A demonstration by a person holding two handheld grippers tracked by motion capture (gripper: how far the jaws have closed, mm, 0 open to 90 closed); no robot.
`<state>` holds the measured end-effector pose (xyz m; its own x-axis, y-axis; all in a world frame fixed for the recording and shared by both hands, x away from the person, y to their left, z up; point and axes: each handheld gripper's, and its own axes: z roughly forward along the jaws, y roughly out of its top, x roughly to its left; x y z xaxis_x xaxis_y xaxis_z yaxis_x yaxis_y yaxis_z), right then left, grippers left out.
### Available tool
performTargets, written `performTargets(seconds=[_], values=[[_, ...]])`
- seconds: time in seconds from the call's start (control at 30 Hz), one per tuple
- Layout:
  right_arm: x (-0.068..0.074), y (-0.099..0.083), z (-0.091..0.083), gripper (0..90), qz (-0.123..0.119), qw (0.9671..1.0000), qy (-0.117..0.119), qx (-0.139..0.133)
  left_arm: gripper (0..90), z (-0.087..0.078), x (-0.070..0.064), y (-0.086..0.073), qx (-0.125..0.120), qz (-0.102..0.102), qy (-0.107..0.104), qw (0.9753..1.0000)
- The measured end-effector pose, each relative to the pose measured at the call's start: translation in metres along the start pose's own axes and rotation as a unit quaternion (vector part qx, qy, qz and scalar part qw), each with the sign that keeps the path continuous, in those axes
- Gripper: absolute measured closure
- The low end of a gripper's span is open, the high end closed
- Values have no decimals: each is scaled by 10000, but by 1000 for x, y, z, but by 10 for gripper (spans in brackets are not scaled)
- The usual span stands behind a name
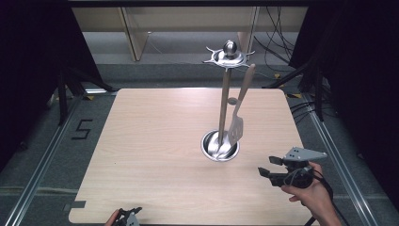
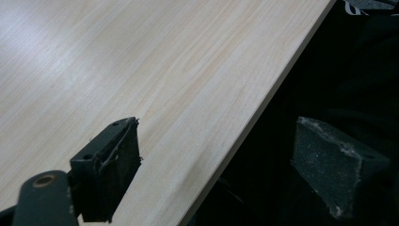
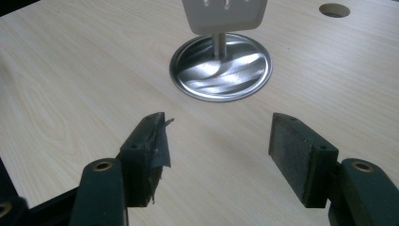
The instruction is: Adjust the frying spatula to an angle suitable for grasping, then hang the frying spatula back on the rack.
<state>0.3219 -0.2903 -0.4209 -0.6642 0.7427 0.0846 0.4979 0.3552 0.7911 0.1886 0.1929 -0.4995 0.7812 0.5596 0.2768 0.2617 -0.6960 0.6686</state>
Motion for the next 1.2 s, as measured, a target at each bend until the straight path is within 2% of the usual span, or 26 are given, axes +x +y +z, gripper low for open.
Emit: performTargets(seconds=[0.03, 0.1, 0.17, 0.2, 0.23, 0.27, 0.3, 0.43, 0.47, 0.5, 0.53, 0.57, 0.6, 0.63, 0.73, 0.77, 0.8, 0.83, 0.9, 0.93, 0.97, 1.0, 1.07, 1.13, 1.17, 1.2], values=[[2, -1, 0, 383, 69, 10000, 36, 17, 150, 0, 0, 0, -2, -5, 16, 10000], [2, -3, 1, 383, -15, 10000, 50, 21, 150, 0, 0, 0, 9, 1, 9, 10000], [4, -4, 2, 383, -26, 10000, 76, 4, 150, 0, -1, -1, 39, -113, 2, 9999], [6, -5, 3, 383, 58, 9999, 136, -21, 150, 0, 0, -1, 56, -88, -9, 9999], [5, -5, 2, 383, -28, 10000, 83, -34, 150, 0, -1, -1, 50, -97, -6, 9999], [7, -5, 2, 382, 13, 9999, 109, 10, 150, 0, 0, -1, 51, -97, -8, 9999], [7, -6, 2, 382, -42, 9999, 117, -4, 150, 0, 1, 0, 3, -17, 3, 10000], [11, -10, 3, 374, 48, 9998, 163, 61, 150, 1, -1, -1, 4, -133, -14, 9999], [10, -12, 5, 370, -74, 9999, 138, 12, 150, 0, 0, 0, 3, -11, -29, 10000], [10, -14, 6, 360, -71, 9999, 143, 46, 150, 0, 0, 0, 1, -1, -26, 10000], [13, -15, 6, 358, 94, 9998, 135, 100, 150, 0, 0, 0, -8, -12, 38, 10000], [11, -16, 7, 356, -42, 9999, 113, 34, 150, 0, 0, 0, -19, -17, 4, 10000], [13, -18, 7, 354, 124, 9997, 162, 147, 150, -1, 0, 0, -4, 17, -12, 10000], [11, -19, 8, 353, 13, 9999, 108, 55, 150, -1, 0, 0, -10, 16, -11, 10000], [13, -23, 8, 353, 166, 9997, 112, 106, 150, 0, -1, 0, -6, -3, -22, 10000], [11, -23, 8, 353, 17, 9999, 116, 111, 150, 0, -1, 0, -7, 3, 21, 10000], [12, -24, 8, 352, 141, 9997, 158, 144, 150, 0, -1, 0, -29, -26, 12, 10000], [10, -24, 8, 353, 79, 9998, 151, 126, 150, 0, 0, 0, -3, 12, -18, 10000], [12, -26, 8, 353, 144, 9998, 115, 97, 150, 1, 0, -1, -20, -50, 35, 10000], [9, -27, 9, 353, 65, 9999, 118, 86, 150, 1, 0, -1, -12, -61, 49, 10000], [9, -28, 9, 353, 57, 9998, 121, 160, 150, 1, 0, -1, 7, -34, -46, 10000], [11, -29, 10, 353, 212, 9996, 110, 179, 150, 1, 0, -1, 13, -6, -78, 10000], [8, -31, 10, 353, -10, 9999, 57, 158, 150, 0, 0, -1, 17, 18, 2, 10000], [8, -32, 11, 353, 85, 9996, 146, 224, 150, -1, 0, -2, 28, 6, -3, 10000], [8, -33, 12, 353, 95, 9997, 148, 197, 150, 0, -1, -2, 48, -114, -62, 9999], [10, -33, 12, 353, 172, 9995, 134, 237, 150, 1, -1, -2, -24, -73, 3, 10000]])
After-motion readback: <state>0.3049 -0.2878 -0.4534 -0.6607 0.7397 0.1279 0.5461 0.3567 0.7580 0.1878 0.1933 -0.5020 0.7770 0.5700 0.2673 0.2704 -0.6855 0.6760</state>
